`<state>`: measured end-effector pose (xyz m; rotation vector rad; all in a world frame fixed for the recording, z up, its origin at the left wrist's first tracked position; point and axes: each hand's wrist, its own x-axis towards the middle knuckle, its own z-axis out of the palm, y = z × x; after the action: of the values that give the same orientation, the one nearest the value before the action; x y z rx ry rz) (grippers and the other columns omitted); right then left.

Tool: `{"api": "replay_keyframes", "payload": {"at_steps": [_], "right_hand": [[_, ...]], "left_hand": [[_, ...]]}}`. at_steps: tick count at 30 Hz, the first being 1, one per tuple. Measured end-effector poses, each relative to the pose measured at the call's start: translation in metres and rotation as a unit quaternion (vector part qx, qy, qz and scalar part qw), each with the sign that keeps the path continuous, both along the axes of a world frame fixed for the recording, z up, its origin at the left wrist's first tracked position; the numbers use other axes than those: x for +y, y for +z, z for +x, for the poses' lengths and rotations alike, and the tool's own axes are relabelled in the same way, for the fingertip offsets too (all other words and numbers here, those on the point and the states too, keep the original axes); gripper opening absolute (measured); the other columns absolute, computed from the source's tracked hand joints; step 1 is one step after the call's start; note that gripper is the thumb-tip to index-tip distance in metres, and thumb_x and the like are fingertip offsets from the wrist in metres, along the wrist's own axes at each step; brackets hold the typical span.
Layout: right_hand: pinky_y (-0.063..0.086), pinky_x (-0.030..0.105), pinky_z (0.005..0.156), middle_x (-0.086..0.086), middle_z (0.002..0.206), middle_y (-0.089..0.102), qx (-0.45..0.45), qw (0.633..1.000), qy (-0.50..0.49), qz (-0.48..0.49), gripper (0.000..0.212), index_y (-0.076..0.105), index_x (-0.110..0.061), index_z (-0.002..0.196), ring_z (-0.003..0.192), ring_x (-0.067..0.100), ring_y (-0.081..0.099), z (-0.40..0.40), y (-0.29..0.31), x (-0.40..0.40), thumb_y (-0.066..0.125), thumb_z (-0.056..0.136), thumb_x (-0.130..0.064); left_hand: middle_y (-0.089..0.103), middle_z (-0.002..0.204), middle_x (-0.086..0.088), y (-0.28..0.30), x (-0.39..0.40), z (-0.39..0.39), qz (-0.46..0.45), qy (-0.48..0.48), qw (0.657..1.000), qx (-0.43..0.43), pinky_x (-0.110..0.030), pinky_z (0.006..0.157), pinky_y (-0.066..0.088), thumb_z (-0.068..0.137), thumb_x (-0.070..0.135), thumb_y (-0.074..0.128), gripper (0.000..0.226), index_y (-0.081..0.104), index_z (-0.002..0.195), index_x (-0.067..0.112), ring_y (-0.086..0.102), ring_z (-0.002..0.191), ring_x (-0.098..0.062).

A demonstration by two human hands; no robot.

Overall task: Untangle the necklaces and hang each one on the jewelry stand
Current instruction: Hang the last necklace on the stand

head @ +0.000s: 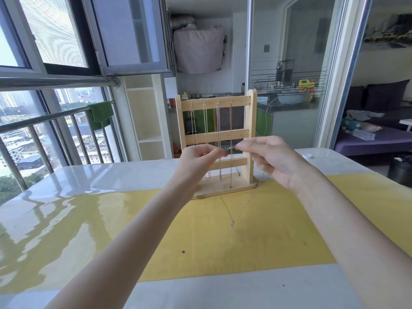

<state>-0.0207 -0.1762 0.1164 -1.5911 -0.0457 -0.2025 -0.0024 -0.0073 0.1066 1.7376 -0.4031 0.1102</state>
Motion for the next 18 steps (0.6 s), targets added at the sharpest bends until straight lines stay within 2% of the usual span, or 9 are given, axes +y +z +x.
{"api": "replay_keyframes", "payload": {"at_steps": [3,6,9,11,13,15,16,18], "right_hand": [[0.026,0.011,0.037,0.001,0.055,0.029,-0.006,1.000,-0.003,-0.021,0.007,0.073,-0.011,0.087,0.051,0.012,0.019,0.000,0.002,0.001,0.073,0.081,-0.014],[0.023,0.014,0.038,-0.003,0.049,0.034,-0.010,1.000,0.012,-0.017,0.008,0.071,-0.007,0.088,0.049,0.011,0.021,0.000,0.003,0.002,0.070,0.083,-0.013],[0.023,0.016,0.039,-0.012,0.041,0.040,-0.010,0.999,0.031,-0.025,0.011,0.068,-0.004,0.092,0.046,0.008,0.024,0.000,0.005,0.003,0.065,0.087,-0.013],[0.024,0.015,0.038,-0.008,0.045,0.036,-0.017,0.998,0.024,-0.047,0.016,0.069,-0.003,0.096,0.048,0.010,0.022,0.001,0.008,0.001,0.065,0.088,-0.017],[0.029,0.010,0.037,-0.002,0.051,0.030,-0.022,0.997,0.017,-0.066,0.017,0.071,-0.006,0.097,0.050,0.012,0.020,0.003,0.012,-0.001,0.067,0.087,-0.019],[0.032,0.007,0.039,0.000,0.050,0.030,-0.035,0.995,0.016,-0.088,0.017,0.072,-0.008,0.096,0.049,0.013,0.020,0.007,0.020,-0.005,0.071,0.083,-0.019],[0.032,0.008,0.039,0.000,0.048,0.031,-0.040,0.994,0.016,-0.102,0.018,0.072,-0.007,0.096,0.049,0.014,0.020,0.008,0.023,-0.005,0.072,0.082,-0.019],[0.027,0.013,0.040,-0.005,0.042,0.035,-0.055,0.992,0.009,-0.117,0.015,0.072,-0.007,0.093,0.047,0.013,0.020,0.014,0.031,-0.010,0.072,0.082,-0.017]], "left_hand": [[0.060,0.064,0.016,0.000,0.001,0.004,0.014,0.010,0.999,-0.044,-0.006,0.055,0.039,0.088,0.020,0.065,0.008,0.072,0.092,0.020,0.054,0.061,0.002],[0.068,0.082,0.016,0.000,-0.001,0.004,0.028,0.002,0.998,-0.054,-0.005,0.061,0.045,0.088,0.020,0.066,0.013,0.073,0.099,0.020,0.061,0.074,0.009],[0.070,0.086,0.011,0.007,-0.001,0.001,0.025,-0.002,0.999,-0.041,-0.004,0.059,0.043,0.087,0.024,0.066,0.016,0.074,0.099,0.016,0.060,0.075,0.008],[0.071,0.091,0.010,0.013,-0.001,0.001,0.039,-0.010,0.999,-0.028,-0.004,0.055,0.041,0.088,0.029,0.064,0.020,0.075,0.100,0.017,0.059,0.073,0.006],[0.069,0.084,0.009,0.020,-0.001,0.000,0.046,-0.020,0.999,-0.018,-0.010,0.044,0.038,0.089,0.030,0.062,0.021,0.075,0.101,0.019,0.050,0.054,-0.008],[0.056,0.060,0.010,0.030,-0.003,0.004,0.046,-0.029,0.998,-0.011,-0.024,0.042,0.038,0.090,0.030,0.060,0.021,0.075,0.100,0.020,0.034,0.054,-0.022],[0.046,0.052,0.009,0.033,-0.002,0.006,0.047,-0.031,0.998,0.000,-0.023,0.044,0.036,0.090,0.032,0.060,0.020,0.076,0.098,0.021,0.027,0.050,-0.019],[0.036,0.050,0.005,0.039,-0.006,0.015,0.050,-0.046,0.998,0.018,-0.018,0.050,0.035,0.090,0.034,0.061,0.019,0.077,0.093,0.023,0.028,0.050,-0.011]]}}
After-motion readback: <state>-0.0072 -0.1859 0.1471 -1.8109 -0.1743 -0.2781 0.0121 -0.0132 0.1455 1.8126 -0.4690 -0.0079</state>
